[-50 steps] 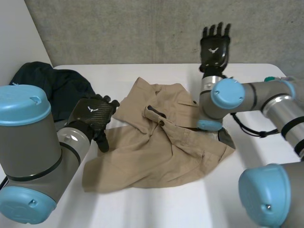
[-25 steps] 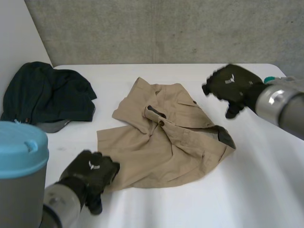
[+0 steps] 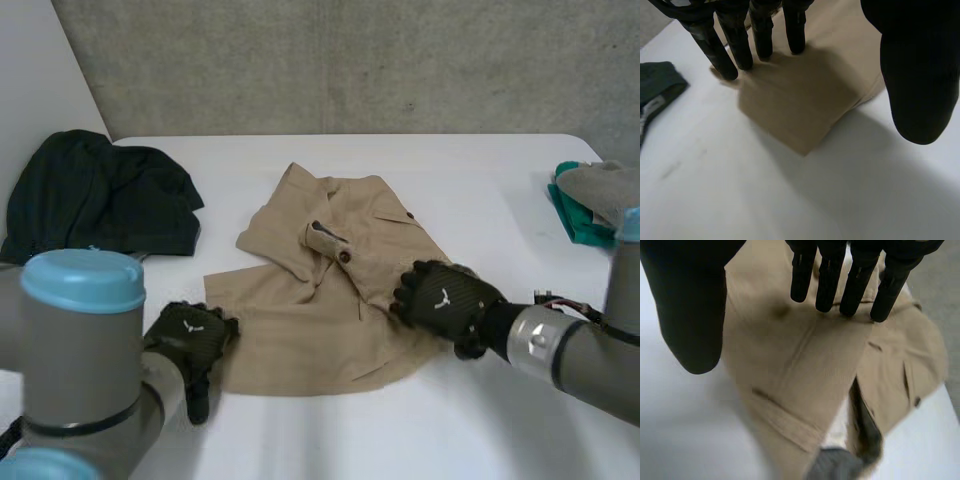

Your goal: Fold the laundry.

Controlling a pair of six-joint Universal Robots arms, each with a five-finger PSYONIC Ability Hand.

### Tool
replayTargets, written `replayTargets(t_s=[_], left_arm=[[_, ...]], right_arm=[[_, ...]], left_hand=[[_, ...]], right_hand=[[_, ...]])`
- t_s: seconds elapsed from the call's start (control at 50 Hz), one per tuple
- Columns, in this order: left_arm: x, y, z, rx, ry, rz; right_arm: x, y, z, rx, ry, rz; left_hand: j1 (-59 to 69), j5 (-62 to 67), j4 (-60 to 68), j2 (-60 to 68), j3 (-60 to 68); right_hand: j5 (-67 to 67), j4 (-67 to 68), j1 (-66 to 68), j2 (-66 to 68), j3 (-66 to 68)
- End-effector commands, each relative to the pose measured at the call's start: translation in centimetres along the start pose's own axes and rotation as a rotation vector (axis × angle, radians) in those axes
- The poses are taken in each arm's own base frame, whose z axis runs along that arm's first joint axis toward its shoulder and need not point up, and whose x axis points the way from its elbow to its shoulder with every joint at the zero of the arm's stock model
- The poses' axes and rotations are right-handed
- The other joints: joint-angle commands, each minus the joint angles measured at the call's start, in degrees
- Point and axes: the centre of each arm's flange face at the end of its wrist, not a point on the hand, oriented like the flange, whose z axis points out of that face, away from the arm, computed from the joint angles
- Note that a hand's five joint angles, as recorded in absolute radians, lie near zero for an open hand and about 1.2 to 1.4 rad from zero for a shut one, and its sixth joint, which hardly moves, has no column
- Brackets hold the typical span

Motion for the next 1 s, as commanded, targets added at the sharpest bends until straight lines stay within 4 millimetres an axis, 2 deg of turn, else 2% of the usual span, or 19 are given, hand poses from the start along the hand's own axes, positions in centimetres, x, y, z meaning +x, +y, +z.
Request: replayTargets(t_s=[0.02, 0.1, 0.12, 0.16, 0.2, 0.26, 0.34, 0.4, 0.42, 0.48, 0.5, 0.6, 0.64, 0.74, 0.82, 0.86, 0.92, 0.98, 1.0], left_arm=[[0.1, 0.0, 3.0, 0.011, -0.052, 0.082], [0.5, 0.0, 4.4, 0.02, -0.062, 0.114], [0.7, -0.1, 4.6, 0.028, -0.063, 0.123], [0.8, -0.4, 4.6, 0.052, -0.071, 0.127], [0.9, -1.3, 4.3, 0.107, -0.086, 0.126], [0.6, -3.0, 3.5, 0.196, -0.116, 0.116], [-1.8, -7.3, -0.1, 0.376, -0.208, 0.087], [-4.9, -11.9, -5.2, 0.582, -0.31, 0.043], [-6.3, -14.4, -8.3, 0.698, -0.356, 0.023], [-8.4, -17.3, -13.1, 0.848, -0.418, 0.004], [-9.5, -18.6, -15.8, 0.903, -0.441, -0.001], [-11.8, -20.8, -18.1, 0.883, -0.452, -0.004], [-12.2, -21.2, -17.6, 0.823, -0.418, -0.008], [-12.2, -21.6, -13.7, 0.705, -0.319, -0.005], [-12.2, -21.6, -8.5, 0.625, -0.266, 0.009], [-12.2, -21.5, -3.9, 0.58, -0.254, 0.032], [-12.9, -22.2, -0.6, 0.604, -0.276, 0.034], [-14.5, -24.6, -0.6, 0.737, -0.348, 0.019], [-16.0, -26.6, -1.9, 0.859, -0.416, -0.002]], right_arm=[[1.9, 2.7, 2.8, -0.028, 0.163, -0.03], [1.9, 3.6, 3.3, -0.037, 0.184, -0.033], [2.0, 3.7, 3.4, -0.037, 0.196, -0.038], [2.2, 3.6, 3.4, -0.034, 0.201, -0.036], [2.7, 3.4, 3.1, -0.033, 0.222, -0.02], [4.4, 2.2, 2.1, -0.021, 0.28, 0.005], [8.2, -0.6, -0.7, -0.001, 0.421, 0.103], [11.7, -3.7, -4.0, 0.05, 0.551, 0.152], [13.5, -5.6, -5.9, 0.085, 0.617, 0.157], [16.3, -8.3, -8.8, 0.142, 0.716, 0.159], [17.8, -9.5, -10.3, 0.169, 0.757, 0.17], [20.6, -12.0, -12.5, 0.223, 0.8, 0.212], [20.8, -13.1, -12.1, 0.239, 0.779, 0.212], [20.4, -11.8, -9.3, 0.172, 0.736, 0.274], [19.2, -9.3, -5.2, 0.088, 0.687, 0.306], [18.0, -7.2, -1.9, 0.024, 0.641, 0.317], [17.2, -6.6, 0.3, 0.017, 0.629, 0.316], [19.2, -8.2, 2.0, 0.139, 0.758, 0.271], [21.5, -9.6, 1.7, 0.248, 0.884, 0.245]], left_hand=[[2.1, 2.6, 2.3, 2.2, 2.0], [16.9, 17.4, 17.1, 17.0, 16.8], [28.3, 28.8, 28.5, 28.4, 28.1], [42.6, 43.1, 42.8, 42.7, 42.5], [65.5, 66.1, 65.8, 65.6, 65.4], [65.7, 66.2, 65.9, 65.8, 65.6], [65.7, 66.2, 65.9, 65.8, 65.6], [65.7, 66.2, 65.9, 65.8, 65.6], [65.7, 66.2, 65.9, 65.8, 65.6], [65.7, 66.2, 65.9, 65.8, 65.6], [65.7, 66.2, 65.9, 65.8, 65.6], [65.7, 66.2, 65.9, 65.8, 65.6], [65.7, 66.2, 65.9, 65.8, 65.6], [65.7, 66.2, 65.9, 65.8, 65.6], [65.7, 66.2, 65.9, 65.8, 65.6], [65.7, 66.2, 65.9, 65.8, 65.6], [65.7, 66.2, 65.9, 65.8, 65.6], [65.7, 66.2, 65.9, 65.8, 65.6], [65.7, 66.2, 65.9, 65.8, 65.6]], right_hand=[[7.4, 6.5, 5.7, 5.8, 5.5], [22.2, 21.3, 20.4, 20.6, 20.3], [37.9, 37.0, 36.1, 36.3, 36.0], [52.6, 51.7, 50.9, 51.0, 50.7], [56.2, 55.3, 54.5, 54.6, 54.4], [56.2, 55.3, 54.5, 54.6, 54.4], [56.2, 55.3, 54.5, 54.6, 54.4], [56.2, 55.3, 54.5, 54.6, 54.4], [56.2, 55.3, 54.5, 54.6, 54.4], [56.2, 55.3, 54.5, 54.6, 54.4], [56.2, 55.3, 54.5, 54.6, 54.4], [56.2, 55.3, 54.5, 54.6, 54.4], [56.2, 55.3, 54.5, 54.6, 54.4], [56.2, 55.3, 54.5, 54.6, 54.4], [56.2, 55.3, 54.5, 54.6, 54.4], [56.2, 55.3, 54.5, 54.6, 54.4], [56.2, 55.3, 54.5, 54.6, 54.4], [56.2, 55.3, 54.5, 54.6, 54.4], [56.2, 55.3, 54.5, 54.6, 54.4]])
